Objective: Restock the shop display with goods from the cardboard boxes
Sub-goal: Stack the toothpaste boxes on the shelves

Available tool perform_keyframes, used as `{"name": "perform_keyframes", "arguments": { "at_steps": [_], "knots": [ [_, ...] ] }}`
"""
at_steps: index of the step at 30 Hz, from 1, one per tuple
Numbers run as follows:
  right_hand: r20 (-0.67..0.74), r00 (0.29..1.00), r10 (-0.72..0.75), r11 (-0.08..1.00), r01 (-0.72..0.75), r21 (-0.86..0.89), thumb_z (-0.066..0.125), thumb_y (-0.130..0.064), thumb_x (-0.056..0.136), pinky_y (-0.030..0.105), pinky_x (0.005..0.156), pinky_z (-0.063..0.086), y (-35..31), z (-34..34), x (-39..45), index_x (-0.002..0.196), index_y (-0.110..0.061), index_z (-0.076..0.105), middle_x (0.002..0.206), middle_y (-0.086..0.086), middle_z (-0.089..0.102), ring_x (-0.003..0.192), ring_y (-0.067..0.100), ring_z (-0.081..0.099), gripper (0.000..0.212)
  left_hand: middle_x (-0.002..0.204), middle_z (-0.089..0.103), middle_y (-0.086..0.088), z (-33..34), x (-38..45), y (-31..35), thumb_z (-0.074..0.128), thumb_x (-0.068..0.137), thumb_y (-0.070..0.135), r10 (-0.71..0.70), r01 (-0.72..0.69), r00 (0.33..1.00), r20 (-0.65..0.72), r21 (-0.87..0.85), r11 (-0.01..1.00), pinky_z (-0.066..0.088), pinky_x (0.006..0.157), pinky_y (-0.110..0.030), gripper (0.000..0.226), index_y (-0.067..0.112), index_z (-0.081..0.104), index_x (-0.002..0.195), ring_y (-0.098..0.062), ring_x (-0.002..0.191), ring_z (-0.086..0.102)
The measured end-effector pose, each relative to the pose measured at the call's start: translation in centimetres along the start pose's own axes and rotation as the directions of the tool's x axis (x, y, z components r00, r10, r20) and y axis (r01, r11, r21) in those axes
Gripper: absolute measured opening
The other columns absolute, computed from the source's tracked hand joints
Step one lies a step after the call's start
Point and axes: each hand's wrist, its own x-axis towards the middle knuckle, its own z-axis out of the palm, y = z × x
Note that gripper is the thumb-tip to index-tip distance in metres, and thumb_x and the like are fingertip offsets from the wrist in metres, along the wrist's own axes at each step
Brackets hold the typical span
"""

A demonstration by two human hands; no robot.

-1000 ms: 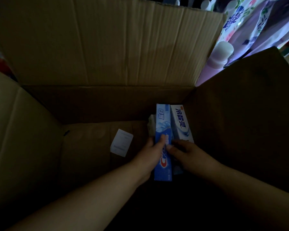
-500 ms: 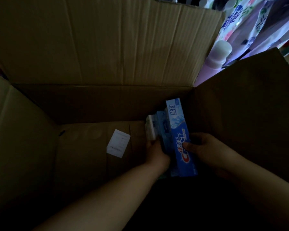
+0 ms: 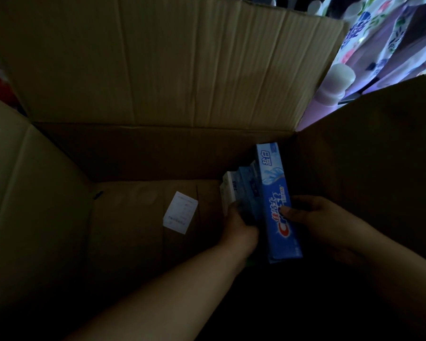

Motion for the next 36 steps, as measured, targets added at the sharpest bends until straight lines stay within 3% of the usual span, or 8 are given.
{"name": "perform_keyframes", "arguments": {
  "at_steps": [5,10,21,24,27,30,32,36],
  "knots": [
    [0.046,0.999,-0.019,1.000,0.018,0.024,0.055,-0.013,0.092,0.035,0.057,0.058,0.2,-0.6,-0.3,0.118,-0.017,0.054,0.096,0.012,0.069,0.077,0.022,0.069,0.026,0.121,0.059,-0.005,-1.3,-1.2,1.2,0.059,0.089,0.001,-0.075,0.075,0.997,0.015,-0.004,0.997,0.050,0.087,-0.031,0.036,0.008,0.052,0.124,-0.023,0.108,0.059],
    [0.148,0.989,-0.011,1.000,0.009,0.017,0.060,-0.015,0.087,0.048,0.085,0.055,-1.0,-0.5,-2.6,0.136,-0.018,0.048,0.116,0.014,0.066,0.100,0.031,0.067,0.051,0.088,0.064,-0.001,-3.8,-5.5,5.2,0.060,0.087,0.003,-0.063,0.063,0.998,-0.006,-0.074,0.995,0.046,0.060,-0.022,0.026,0.012,0.057,0.111,-0.010,0.075,0.059],
    [0.233,0.960,-0.158,0.965,0.100,0.243,0.064,-0.017,0.081,0.046,0.080,0.056,-8.1,1.0,-21.6,0.121,-0.023,0.060,0.107,0.008,0.072,0.095,0.027,0.071,0.041,0.101,0.067,-0.008,-6.2,-28.7,17.3,0.064,0.084,0.006,-0.031,0.019,0.999,-0.040,-0.263,0.965,0.054,0.076,-0.042,0.039,0.038,0.054,0.103,-0.026,0.091,0.065],
    [0.227,0.941,-0.250,0.951,0.195,0.238,0.060,-0.015,0.086,0.035,0.070,0.057,-11.4,1.2,-29.8,0.117,-0.022,0.060,0.096,0.004,0.075,0.085,0.020,0.073,0.032,0.109,0.062,-0.006,-6.2,-36.6,21.1,0.070,0.081,0.019,0.050,-0.084,0.986,-0.156,-0.221,0.972,0.050,0.069,-0.035,0.042,0.040,0.050,0.111,-0.023,0.092,0.063],
    [0.194,0.929,-0.315,0.934,0.267,0.236,0.053,-0.004,0.093,0.022,0.052,0.053,-15.2,0.8,-38.5,0.108,-0.019,0.061,0.077,0.000,0.075,0.064,0.012,0.070,0.023,0.092,0.067,-0.007,-5.9,-44.9,26.2,0.063,0.074,0.064,-0.024,-0.039,0.975,-0.222,-0.274,0.961,0.047,0.064,-0.029,0.058,0.022,0.058,0.114,-0.020,0.077,0.065],
    [0.208,0.905,-0.371,0.911,0.310,0.273,0.052,0.002,0.092,0.023,0.049,0.053,-19.1,0.7,-47.2,0.107,-0.014,0.060,0.071,0.008,0.073,0.056,0.017,0.068,0.024,0.061,0.067,-0.002,-5.8,-52.7,30.9,0.037,0.085,0.065,-0.077,-0.004,0.968,-0.238,-0.325,0.946,0.045,0.058,-0.028,0.060,0.013,0.063,0.098,-0.018,0.058,0.063],
    [0.232,0.882,-0.410,0.892,0.336,0.302,0.063,-0.009,0.088,0.025,0.053,0.053,-21.2,1.0,-52.4,0.109,-0.012,0.060,0.072,0.009,0.072,0.058,0.019,0.067,0.022,0.067,0.071,-0.001,-5.4,-57.0,33.4,0.044,0.084,0.060,-0.009,-0.086,0.946,-0.325,-0.276,0.957,0.052,0.066,-0.033,0.049,0.019,0.064,0.101,-0.020,0.067,0.067],
    [0.301,0.829,-0.471,0.877,0.404,0.259,0.086,-0.066,0.035,0.045,0.081,0.056,-24.4,1.5,-59.0,0.114,-0.022,0.062,0.090,0.017,0.072,0.082,0.031,0.068,0.094,0.082,0.075,0.003,-5.3,-63.1,37.0,0.055,0.084,0.049,0.144,-0.244,0.892,-0.428,-0.188,0.951,0.056,0.068,-0.033,0.033,0.025,0.065,0.104,-0.017,0.076,0.073]
  ]
}}
